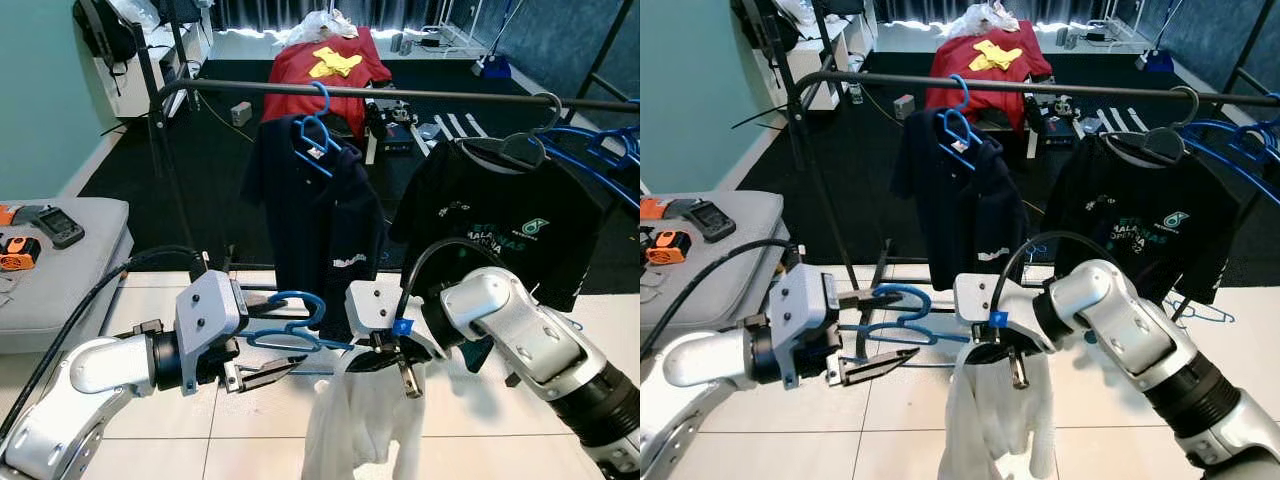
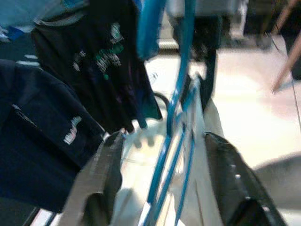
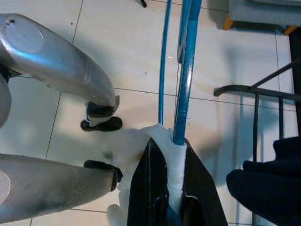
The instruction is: Hang hanger
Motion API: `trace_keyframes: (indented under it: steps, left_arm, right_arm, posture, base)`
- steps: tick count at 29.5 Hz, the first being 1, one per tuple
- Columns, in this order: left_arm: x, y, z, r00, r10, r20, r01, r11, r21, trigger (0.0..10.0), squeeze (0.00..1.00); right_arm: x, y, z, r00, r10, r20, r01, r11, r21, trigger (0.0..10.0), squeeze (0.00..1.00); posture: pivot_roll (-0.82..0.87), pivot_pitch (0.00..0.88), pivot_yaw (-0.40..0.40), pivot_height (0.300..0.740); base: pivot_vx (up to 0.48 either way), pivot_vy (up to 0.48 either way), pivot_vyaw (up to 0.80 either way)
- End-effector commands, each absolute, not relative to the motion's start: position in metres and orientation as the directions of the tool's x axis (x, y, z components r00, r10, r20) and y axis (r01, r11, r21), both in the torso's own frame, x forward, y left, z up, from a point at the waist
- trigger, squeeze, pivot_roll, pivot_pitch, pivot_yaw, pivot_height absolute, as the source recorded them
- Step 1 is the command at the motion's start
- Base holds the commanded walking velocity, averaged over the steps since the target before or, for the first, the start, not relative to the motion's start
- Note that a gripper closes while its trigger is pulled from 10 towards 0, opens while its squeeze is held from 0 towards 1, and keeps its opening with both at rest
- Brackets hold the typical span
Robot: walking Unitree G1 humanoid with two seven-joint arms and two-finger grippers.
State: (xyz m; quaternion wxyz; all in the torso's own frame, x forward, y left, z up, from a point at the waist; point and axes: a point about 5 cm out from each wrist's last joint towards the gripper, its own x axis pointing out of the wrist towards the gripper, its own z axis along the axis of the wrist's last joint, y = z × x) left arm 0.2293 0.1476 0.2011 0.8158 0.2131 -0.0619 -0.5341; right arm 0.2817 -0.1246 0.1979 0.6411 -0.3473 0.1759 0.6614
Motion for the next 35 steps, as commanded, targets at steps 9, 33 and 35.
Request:
trace_keyframes:
  steps: [9,33,35]
  left_arm:
    - [0.23,0.156,0.195,0.419,-0.876,-0.239,0.844,0.279,0.458,0.0,0.0]
    - [0.233,0.128,0.192,0.48,-0.877,-0.034,0.802,0.422,0.423,0.0,0.0]
    - [0.233,0.123,0.194,0.481,-0.876,0.009,0.801,0.444,0.402,0.0,0.0]
  right_arm:
    - [0.286,-0.126,0.206,0.089,0.718,-0.69,-0.96,-0.123,-0.251,10.0,0.0]
    - [0.298,-0.118,0.237,0.126,0.87,-0.476,-0.948,-0.036,-0.317,10.0,1.0]
    - [0.299,-0.119,0.238,0.129,0.874,-0.468,-0.946,-0.034,-0.323,10.0,1.0]
  posture:
    - [-0.13,0.065,0.017,0.74]
    - [-0.11,0.074,-0.008,0.74]
    - [-0.1,0.075,-0.012,0.74]
  base:
    - [0.0,0.0,0.0]
    - [0.0,0.0,0.0]
    - [0.0,0.0,0.0]
